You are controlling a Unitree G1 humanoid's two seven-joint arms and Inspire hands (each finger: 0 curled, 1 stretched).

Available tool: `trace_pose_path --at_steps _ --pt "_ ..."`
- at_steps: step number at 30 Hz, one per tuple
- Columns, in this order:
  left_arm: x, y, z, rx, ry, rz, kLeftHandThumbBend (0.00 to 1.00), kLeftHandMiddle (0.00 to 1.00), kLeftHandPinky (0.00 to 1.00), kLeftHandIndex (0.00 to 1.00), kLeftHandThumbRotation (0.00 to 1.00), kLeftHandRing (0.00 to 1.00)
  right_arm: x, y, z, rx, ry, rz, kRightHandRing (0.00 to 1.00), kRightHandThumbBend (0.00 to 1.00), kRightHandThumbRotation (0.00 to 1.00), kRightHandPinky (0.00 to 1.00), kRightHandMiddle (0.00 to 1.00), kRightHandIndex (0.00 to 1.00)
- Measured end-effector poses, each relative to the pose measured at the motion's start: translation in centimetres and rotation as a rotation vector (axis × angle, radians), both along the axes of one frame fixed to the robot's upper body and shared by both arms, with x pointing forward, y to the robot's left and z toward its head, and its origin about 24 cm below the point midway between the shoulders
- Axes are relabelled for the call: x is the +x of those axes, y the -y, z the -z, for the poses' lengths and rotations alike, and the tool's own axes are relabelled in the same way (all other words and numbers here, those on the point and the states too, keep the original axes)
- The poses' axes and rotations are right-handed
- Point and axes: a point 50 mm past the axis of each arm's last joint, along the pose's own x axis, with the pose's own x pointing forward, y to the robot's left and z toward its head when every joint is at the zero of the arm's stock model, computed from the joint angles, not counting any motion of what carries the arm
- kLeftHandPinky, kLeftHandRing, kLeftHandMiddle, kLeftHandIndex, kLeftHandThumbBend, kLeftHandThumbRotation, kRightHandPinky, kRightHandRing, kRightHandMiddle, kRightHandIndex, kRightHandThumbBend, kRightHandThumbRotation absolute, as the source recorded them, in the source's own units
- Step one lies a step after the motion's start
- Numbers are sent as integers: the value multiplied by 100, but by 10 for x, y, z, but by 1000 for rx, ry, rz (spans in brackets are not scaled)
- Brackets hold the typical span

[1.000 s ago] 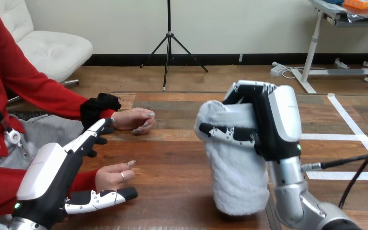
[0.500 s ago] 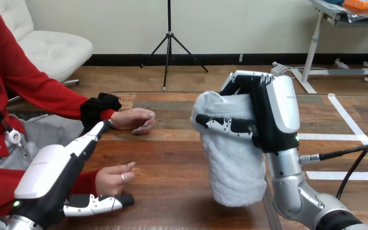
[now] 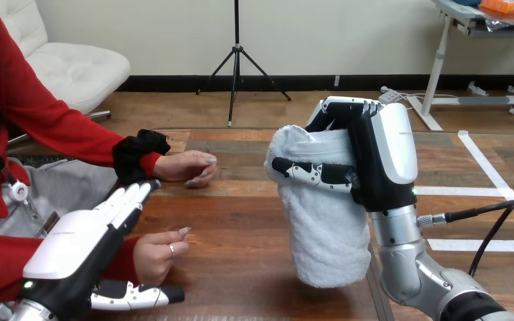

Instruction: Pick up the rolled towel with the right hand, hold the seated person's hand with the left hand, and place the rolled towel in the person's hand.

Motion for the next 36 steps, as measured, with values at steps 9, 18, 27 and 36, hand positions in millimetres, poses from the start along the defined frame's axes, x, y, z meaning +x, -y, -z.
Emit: trace_pose_path --at_steps 9,18,27,36 --pt "5 -5 1 43 -27 10 100 100 95 100 55 100 0 0 -1 1 4 -2 17 80 0 14 22 23" --pt "12 -13 4 108 -67 2 100 98 93 100 52 99 1 -3 -7 12 35 -22 17 81 0 14 23 23" --pt "17 -25 13 178 -97 -23 100 96 90 98 54 96 0 -8 -16 37 80 -65 17 80 0 13 22 23" --pt "19 -38 24 220 -128 -66 100 95 87 98 53 93 0 -12 -23 50 119 -93 16 80 0 12 21 22"
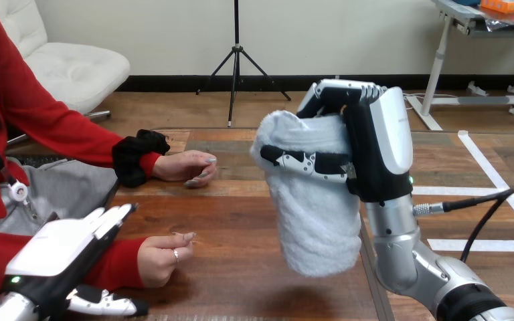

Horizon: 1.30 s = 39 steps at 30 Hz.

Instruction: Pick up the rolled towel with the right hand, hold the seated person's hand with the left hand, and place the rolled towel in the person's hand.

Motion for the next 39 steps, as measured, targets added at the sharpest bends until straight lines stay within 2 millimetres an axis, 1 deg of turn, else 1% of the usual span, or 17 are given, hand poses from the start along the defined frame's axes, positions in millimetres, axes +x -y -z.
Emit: trace_pose_path --at_steps 4,13,17,24,28,34,35,37,39 --pt "3 -4 1 1 1 -15 100 95 85 98 54 93 0 -1 -4 3 18 -7 16 80 0 12 21 22" --pt "12 -9 4 17 7 -46 100 96 88 98 57 93 -1 -5 -13 8 58 -37 15 79 0 12 20 21" --pt "15 -11 5 27 0 -55 100 96 89 98 57 93 -2 -6 -16 14 66 -49 15 79 0 11 19 20" --pt "18 -13 7 56 12 -63 100 95 88 98 61 92 -4 -7 -19 26 74 -64 15 79 0 11 19 20" --pt "19 -14 8 73 13 -69 100 94 87 98 62 92 -6 -7 -19 30 79 -64 15 79 0 11 18 19" --pt "19 -16 10 95 35 -83 100 91 84 95 60 89 -8 -7 -20 34 81 -65 14 79 0 11 18 18" --pt "19 -16 10 96 36 -86 100 90 80 93 58 87 -8 -6 -21 36 80 -65 14 80 0 11 18 18" --pt "19 -16 10 100 38 -91 100 89 77 92 57 86 -9 -6 -21 39 78 -63 14 80 0 11 18 18" --pt "20 -17 11 104 41 -99 100 86 73 90 55 82 -9 -5 -21 43 80 -62 14 81 0 11 18 18"
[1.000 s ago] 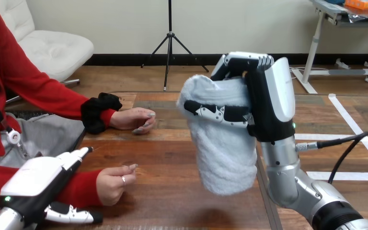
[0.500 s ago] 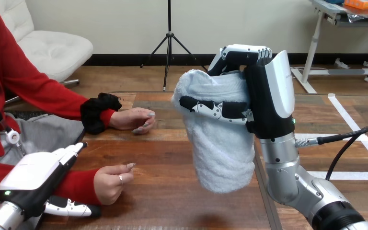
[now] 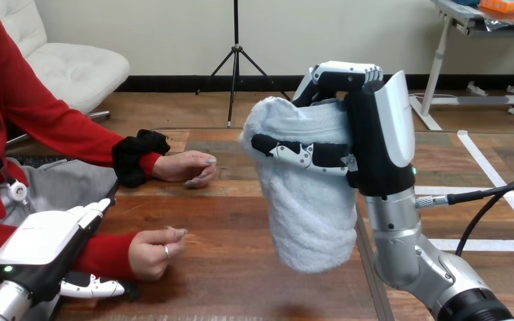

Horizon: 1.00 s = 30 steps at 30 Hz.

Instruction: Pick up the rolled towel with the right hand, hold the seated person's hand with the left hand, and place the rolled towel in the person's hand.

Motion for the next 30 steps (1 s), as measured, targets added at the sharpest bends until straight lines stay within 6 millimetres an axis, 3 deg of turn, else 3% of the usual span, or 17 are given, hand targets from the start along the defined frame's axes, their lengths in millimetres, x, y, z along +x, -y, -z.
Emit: trace_pose_path --at_steps 7,14,30 --pt "1 -1 -1 6 18 -12 100 77 64 80 46 71 -1 1 -3 14 -1 0 13 80 0 10 17 18" --pt "1 -1 0 3 21 -12 93 64 53 68 33 58 -1 1 -7 11 8 -3 13 81 0 10 17 18" --pt "5 5 0 -11 31 -6 82 48 37 53 23 41 -2 0 -13 24 13 -17 13 81 0 10 17 18"
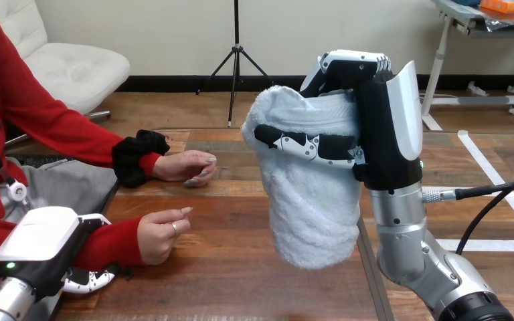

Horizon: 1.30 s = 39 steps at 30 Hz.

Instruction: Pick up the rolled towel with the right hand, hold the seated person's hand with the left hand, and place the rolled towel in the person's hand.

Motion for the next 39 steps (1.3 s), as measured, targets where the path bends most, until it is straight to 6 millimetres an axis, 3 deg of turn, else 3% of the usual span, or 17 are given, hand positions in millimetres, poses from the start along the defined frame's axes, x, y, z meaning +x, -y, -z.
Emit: trace_pose_path --at_steps 14,39 --pt "4 2 -3 -10 15 4 78 41 30 45 20 34 -1 -1 -1 1 3 7 13 83 0 9 17 17" --pt "6 7 -7 -60 48 24 77 37 27 39 21 31 0 -2 4 8 -19 8 13 84 0 10 17 18"
